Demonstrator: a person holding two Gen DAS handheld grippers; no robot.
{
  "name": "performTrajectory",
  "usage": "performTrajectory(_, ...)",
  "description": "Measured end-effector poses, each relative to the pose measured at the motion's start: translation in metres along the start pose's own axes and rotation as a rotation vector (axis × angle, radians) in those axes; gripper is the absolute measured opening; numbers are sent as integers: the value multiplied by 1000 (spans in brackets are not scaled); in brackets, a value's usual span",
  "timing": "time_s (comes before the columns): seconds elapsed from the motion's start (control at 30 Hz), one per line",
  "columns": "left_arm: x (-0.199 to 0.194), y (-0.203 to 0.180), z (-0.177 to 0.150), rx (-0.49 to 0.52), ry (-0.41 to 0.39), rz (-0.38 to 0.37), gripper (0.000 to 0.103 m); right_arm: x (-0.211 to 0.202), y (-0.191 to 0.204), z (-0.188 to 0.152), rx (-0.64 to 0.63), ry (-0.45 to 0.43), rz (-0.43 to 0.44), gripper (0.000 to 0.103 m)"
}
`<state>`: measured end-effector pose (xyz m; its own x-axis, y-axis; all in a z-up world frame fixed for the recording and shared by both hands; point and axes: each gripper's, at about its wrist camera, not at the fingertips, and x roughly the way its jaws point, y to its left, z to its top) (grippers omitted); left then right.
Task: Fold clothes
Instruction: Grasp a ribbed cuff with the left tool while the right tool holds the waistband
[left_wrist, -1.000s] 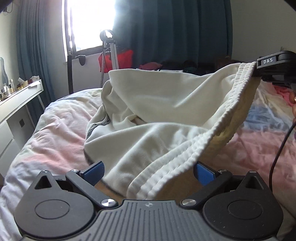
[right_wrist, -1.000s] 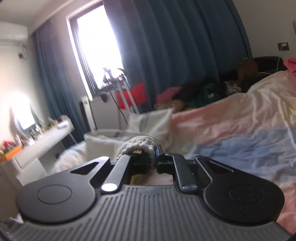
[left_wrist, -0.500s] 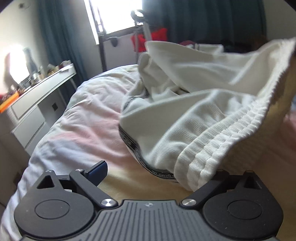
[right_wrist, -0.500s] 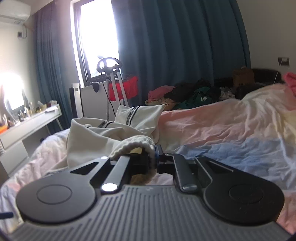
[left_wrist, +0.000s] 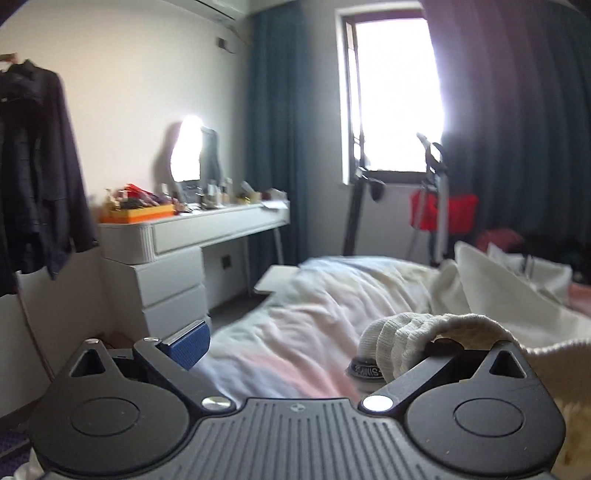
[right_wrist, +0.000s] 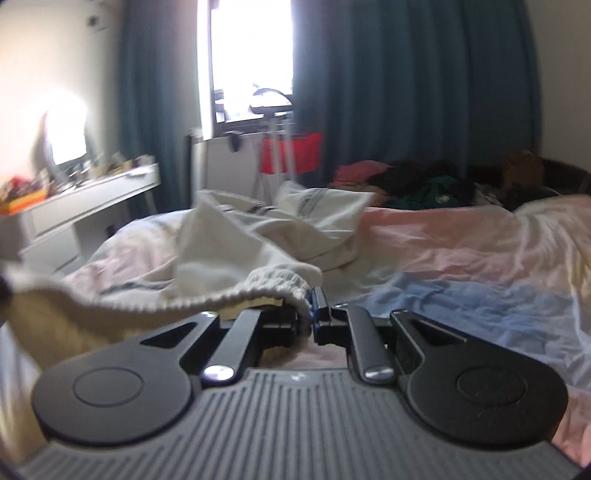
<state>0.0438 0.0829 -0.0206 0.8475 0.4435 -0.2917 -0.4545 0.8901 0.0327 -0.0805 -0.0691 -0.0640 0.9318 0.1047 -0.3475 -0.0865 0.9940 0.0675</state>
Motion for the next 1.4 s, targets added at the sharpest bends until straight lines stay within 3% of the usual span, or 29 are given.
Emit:
performTrajectory(0.1, 3, 22, 7, -51, 57, -17, 103, -10, 28, -5, -91, 54, 64, 12)
performTrajectory(0.17, 12, 30, 2, -26, 150, -18, 103, -14, 43, -13, -139, 97, 78, 14)
performTrajectory(0.33, 26, 53, -17, -116, 373, -6, 100, -19, 71, -36, -245, 215, 97, 20)
performTrajectory(0.43, 23, 59, -21, -94, 431, -25, 100, -19, 72, -42, -261, 250, 99, 29)
performTrajectory(0.47, 18, 62, -22, -89, 446, -44, 100, -20, 69, -41, -244, 260, 112, 41)
performTrajectory(0.57, 3, 74, -29, -146, 509, -163, 103, -31, 54, -35, -149, 258, 222, 60)
performTrajectory(0.67, -18, 84, -37, -198, 554, -273, 103, -51, 46, -26, -80, 194, 314, 64)
performTrajectory(0.8, -38, 94, -31, -231, 509, -352, 103, -65, 25, -15, 99, 127, 383, 64)
performTrajectory(0.9, -20, 89, -22, -266, 516, -353, 103, -53, -1, -18, 315, 150, 355, 64)
performTrajectory(1.0, 19, 84, -20, -351, 592, -392, 103, -38, -29, -30, 502, 167, 248, 66)
performTrajectory(1.17, 77, 78, -36, -430, 777, -425, 98, -16, -50, -52, 698, 245, 301, 65)
performTrajectory(1.4, 90, 81, -66, -544, 839, -488, 98, 13, -33, -65, 744, 306, 347, 59)
